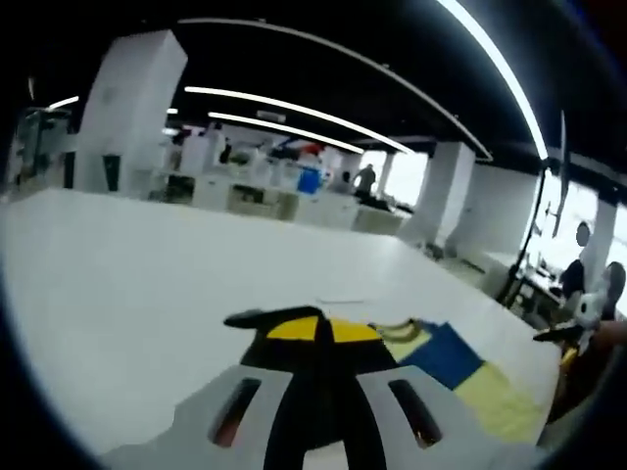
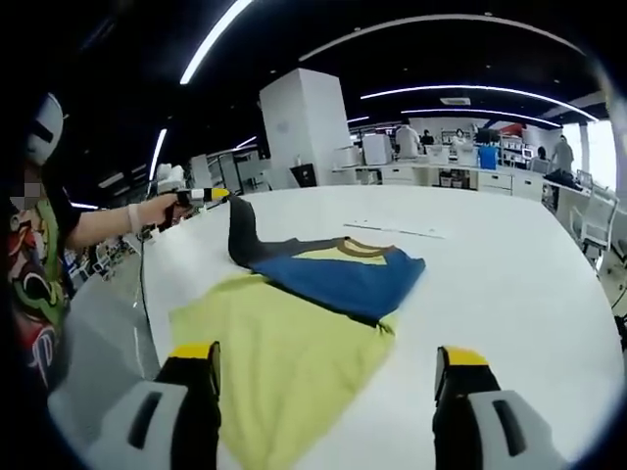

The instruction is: Fold the garment on the visible template until the final outline fits inside the template.

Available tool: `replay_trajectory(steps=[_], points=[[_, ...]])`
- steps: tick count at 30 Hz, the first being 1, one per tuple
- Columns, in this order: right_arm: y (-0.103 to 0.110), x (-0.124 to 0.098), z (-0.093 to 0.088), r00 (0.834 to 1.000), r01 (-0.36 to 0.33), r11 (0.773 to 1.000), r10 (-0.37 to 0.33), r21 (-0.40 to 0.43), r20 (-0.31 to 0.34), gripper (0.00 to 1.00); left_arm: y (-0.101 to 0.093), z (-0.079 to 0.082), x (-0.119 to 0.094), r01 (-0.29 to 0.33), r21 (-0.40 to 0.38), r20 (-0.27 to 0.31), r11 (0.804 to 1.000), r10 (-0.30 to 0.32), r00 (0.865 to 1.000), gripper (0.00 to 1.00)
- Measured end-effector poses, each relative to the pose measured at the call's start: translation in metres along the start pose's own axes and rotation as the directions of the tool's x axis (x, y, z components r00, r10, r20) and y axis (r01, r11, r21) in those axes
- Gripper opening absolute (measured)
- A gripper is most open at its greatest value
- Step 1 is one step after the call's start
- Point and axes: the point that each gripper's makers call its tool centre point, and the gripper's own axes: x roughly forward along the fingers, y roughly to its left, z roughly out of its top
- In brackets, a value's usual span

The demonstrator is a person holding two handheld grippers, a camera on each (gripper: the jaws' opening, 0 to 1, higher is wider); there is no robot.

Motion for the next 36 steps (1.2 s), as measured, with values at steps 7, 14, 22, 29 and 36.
replay_trajectory(steps=[7, 14, 22, 29, 36], points=[[0.001, -0.006, -0.003, 1.0, 0.002, 1.0, -0.003, 0.021, 0.029, 0.9, -0.092, 0.018, 0.027, 0.147, 0.041, 0.004, 0.988, -0.147, 0.989, 0.0], [-0.001, -0.01, -0.008, 0.999, 0.007, 0.999, -0.009, 0.037, 0.039, 0.89, -0.144, 0.016, 0.062, 0.269, 0.028, -0.034, 0.963, -0.268, 0.963, 0.0], [-0.005, -0.016, -0.011, 0.998, 0.013, 0.998, -0.017, 0.064, 0.062, 0.89, -0.182, 0.001, 0.095, 0.352, 0.021, -0.084, 0.936, -0.35, 0.933, 0.0], [-0.01, -0.02, -0.017, 0.998, 0.026, 0.996, -0.032, 0.084, 0.062, 0.89, -0.207, -0.031, 0.124, 0.413, 0.006, -0.151, 0.91, -0.408, 0.9, 0.0], [-0.011, -0.02, -0.028, 0.998, 0.032, 0.994, -0.037, 0.107, 0.05, 0.89, -0.226, -0.082, 0.143, 0.442, 0.011, -0.245, 0.897, -0.426, 0.871, 0.0]])
